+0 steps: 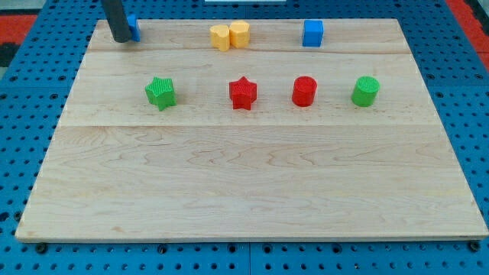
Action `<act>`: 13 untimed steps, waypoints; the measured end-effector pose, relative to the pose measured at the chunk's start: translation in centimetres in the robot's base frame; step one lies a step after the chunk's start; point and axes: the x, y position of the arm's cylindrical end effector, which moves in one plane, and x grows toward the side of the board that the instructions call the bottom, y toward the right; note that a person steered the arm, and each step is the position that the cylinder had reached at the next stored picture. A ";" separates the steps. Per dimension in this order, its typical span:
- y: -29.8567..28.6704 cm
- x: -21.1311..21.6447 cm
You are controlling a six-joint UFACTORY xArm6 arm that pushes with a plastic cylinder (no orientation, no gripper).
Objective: Place the yellow blocks to the top right of the red star
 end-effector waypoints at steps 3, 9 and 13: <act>6.5 7.9; 24.8 -1.3; 22.7 -4.7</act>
